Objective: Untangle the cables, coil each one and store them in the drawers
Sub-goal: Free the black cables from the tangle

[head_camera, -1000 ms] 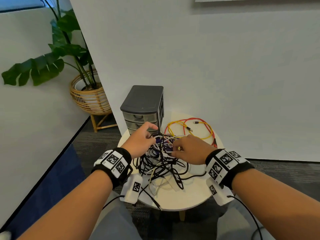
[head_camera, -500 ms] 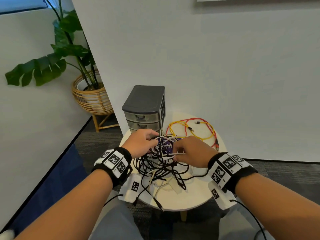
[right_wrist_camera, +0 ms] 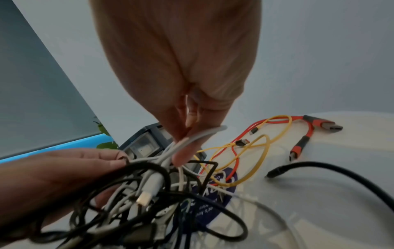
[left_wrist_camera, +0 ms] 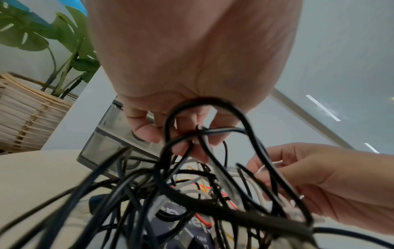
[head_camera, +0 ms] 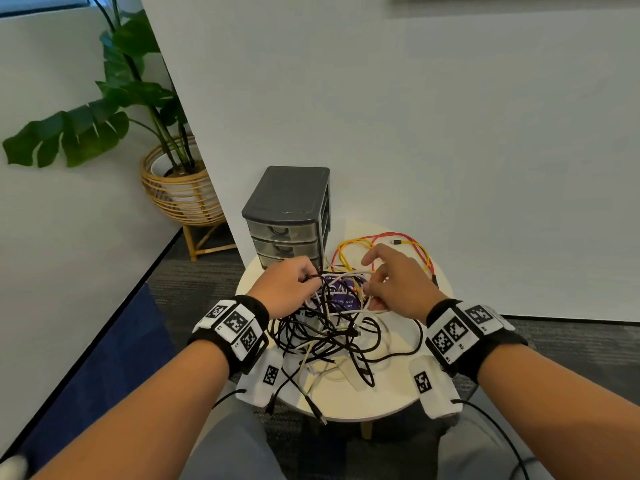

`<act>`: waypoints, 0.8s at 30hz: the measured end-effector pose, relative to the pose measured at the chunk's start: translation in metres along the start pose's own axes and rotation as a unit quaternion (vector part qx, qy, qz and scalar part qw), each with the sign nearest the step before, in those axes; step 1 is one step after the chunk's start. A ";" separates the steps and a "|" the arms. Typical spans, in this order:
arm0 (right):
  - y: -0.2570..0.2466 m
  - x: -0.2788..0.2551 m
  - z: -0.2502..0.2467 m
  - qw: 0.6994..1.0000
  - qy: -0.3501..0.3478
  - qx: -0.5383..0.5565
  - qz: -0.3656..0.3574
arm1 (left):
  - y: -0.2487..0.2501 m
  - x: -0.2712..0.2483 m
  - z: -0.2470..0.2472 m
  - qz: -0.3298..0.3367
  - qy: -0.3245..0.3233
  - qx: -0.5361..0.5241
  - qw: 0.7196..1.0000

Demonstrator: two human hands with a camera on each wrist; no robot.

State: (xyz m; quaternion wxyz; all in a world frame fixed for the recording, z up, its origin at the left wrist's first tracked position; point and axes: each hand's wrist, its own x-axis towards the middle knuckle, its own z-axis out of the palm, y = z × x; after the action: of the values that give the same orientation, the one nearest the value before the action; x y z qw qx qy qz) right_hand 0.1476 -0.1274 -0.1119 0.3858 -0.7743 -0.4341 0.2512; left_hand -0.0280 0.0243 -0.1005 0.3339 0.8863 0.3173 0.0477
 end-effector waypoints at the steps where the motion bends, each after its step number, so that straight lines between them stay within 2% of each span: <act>1: 0.002 0.002 0.002 1.000 0.021 -0.002 0.009 | 0.001 0.000 0.001 -0.001 0.005 0.001 1.000; 4: 0.001 0.005 0.009 0.996 0.037 -0.077 -0.013 | 0.005 0.003 0.004 -0.009 -0.003 -0.015 1.000; 8: -0.009 0.006 0.016 0.981 -0.015 -0.185 -0.064 | 0.008 0.002 0.005 -0.035 -0.004 -0.087 0.996; 11: -0.018 0.005 0.014 0.967 -0.057 -0.239 -0.070 | 0.011 -0.001 0.001 -0.053 -0.014 -0.132 0.990; 15: -0.025 0.002 0.015 0.966 -0.099 -0.231 -0.066 | 0.014 -0.001 -0.004 -0.049 -0.014 -0.123 0.991; 17: -0.022 0.003 0.014 0.975 -0.092 -0.198 -0.036 | 0.013 -0.002 -0.005 -0.049 -0.014 -0.115 0.992; 20: -0.019 0.003 0.009 0.986 -0.041 -0.159 -0.002 | 0.013 -0.004 -0.006 -0.057 -0.026 -0.113 0.992; 24: -0.018 0.004 0.008 0.986 -0.044 -0.158 -0.022 | 0.014 -0.003 -0.007 -0.069 -0.016 -0.117 0.991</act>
State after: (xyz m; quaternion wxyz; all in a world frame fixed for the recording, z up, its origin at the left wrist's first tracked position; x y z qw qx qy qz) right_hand 0.1356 -0.1151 -0.1022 0.2452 -0.8040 -0.5016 0.2046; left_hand -0.0249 0.0178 -0.0859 0.4427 0.8179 0.3644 0.0478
